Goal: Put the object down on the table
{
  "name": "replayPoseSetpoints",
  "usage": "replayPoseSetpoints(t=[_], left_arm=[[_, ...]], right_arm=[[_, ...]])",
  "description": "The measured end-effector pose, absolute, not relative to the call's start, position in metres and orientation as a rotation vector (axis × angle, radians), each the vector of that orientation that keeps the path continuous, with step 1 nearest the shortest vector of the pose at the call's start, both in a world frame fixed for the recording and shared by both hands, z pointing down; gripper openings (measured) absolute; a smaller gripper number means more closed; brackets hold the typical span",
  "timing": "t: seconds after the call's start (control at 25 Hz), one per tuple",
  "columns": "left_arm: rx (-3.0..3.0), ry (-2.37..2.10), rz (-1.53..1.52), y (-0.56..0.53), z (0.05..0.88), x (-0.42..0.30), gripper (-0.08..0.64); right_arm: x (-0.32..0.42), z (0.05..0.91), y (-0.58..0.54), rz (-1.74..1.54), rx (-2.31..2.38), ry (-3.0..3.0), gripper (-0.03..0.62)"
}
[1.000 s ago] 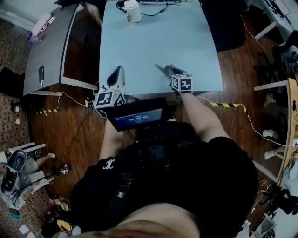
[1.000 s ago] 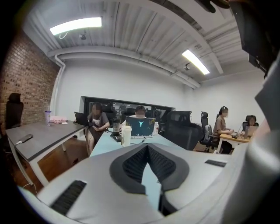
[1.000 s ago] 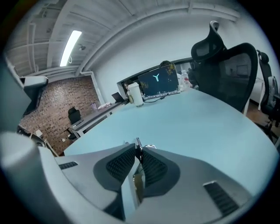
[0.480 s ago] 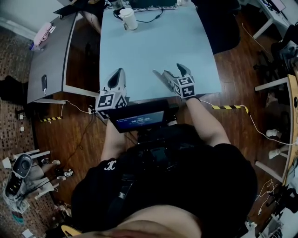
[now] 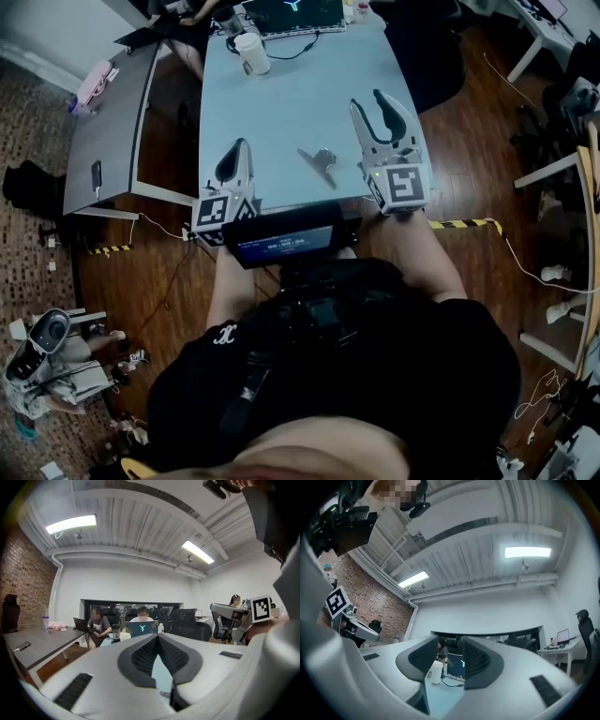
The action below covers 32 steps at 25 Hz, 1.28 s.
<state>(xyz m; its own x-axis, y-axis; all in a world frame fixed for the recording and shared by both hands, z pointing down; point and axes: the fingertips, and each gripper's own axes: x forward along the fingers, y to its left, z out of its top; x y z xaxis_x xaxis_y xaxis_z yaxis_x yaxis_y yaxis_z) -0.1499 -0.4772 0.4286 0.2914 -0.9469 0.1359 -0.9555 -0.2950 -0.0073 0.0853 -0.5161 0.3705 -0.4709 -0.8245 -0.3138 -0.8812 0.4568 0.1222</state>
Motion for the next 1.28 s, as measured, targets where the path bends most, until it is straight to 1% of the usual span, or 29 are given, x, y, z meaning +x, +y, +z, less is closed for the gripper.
replayPoseSetpoints(t=[0.08, 0.2, 0.36, 0.56, 0.8, 0.88, 1.08, 1.28], left_arm=[[2.471, -1.820, 0.170, -0.473, 0.423, -0.147, -0.006], [2.480, -1.829, 0.161, -0.464, 0.416, -0.146, -0.006], [2.505, -1.822, 0.160, -0.449, 0.412, -0.143, -0.006], [2.544, -1.819, 0.132, -0.377, 0.402, -0.143, -0.006], [2.574, -1.801, 0.128, -0.257, 0.410, -0.159, -0.006], [2.579, -1.789, 0.129, -0.216, 0.415, -0.165, -0.007], [2.596, -1.703, 0.187, -0.122, 0.428, -0.164, -0.007], [2.645, -1.661, 0.204, -0.064, 0.420, -0.152, -0.007]], right_arm=[[0.090, 0.361, -0.505, 0.427, -1.498, 2.473, 0.108], [0.090, 0.363, -0.490, 0.438, -1.506, 2.480, 0.026], [0.086, 0.366, -0.469, 0.430, -1.503, 2.485, -0.023], [0.076, 0.362, -0.390, 0.450, -1.478, 2.508, -0.023], [0.059, 0.362, -0.266, 0.462, -1.466, 2.476, -0.025], [0.054, 0.367, -0.223, 0.422, -1.473, 2.469, -0.025], [0.057, 0.368, -0.119, 0.325, -1.518, 2.443, -0.026], [0.075, 0.360, -0.061, 0.290, -1.567, 2.393, -0.026]])
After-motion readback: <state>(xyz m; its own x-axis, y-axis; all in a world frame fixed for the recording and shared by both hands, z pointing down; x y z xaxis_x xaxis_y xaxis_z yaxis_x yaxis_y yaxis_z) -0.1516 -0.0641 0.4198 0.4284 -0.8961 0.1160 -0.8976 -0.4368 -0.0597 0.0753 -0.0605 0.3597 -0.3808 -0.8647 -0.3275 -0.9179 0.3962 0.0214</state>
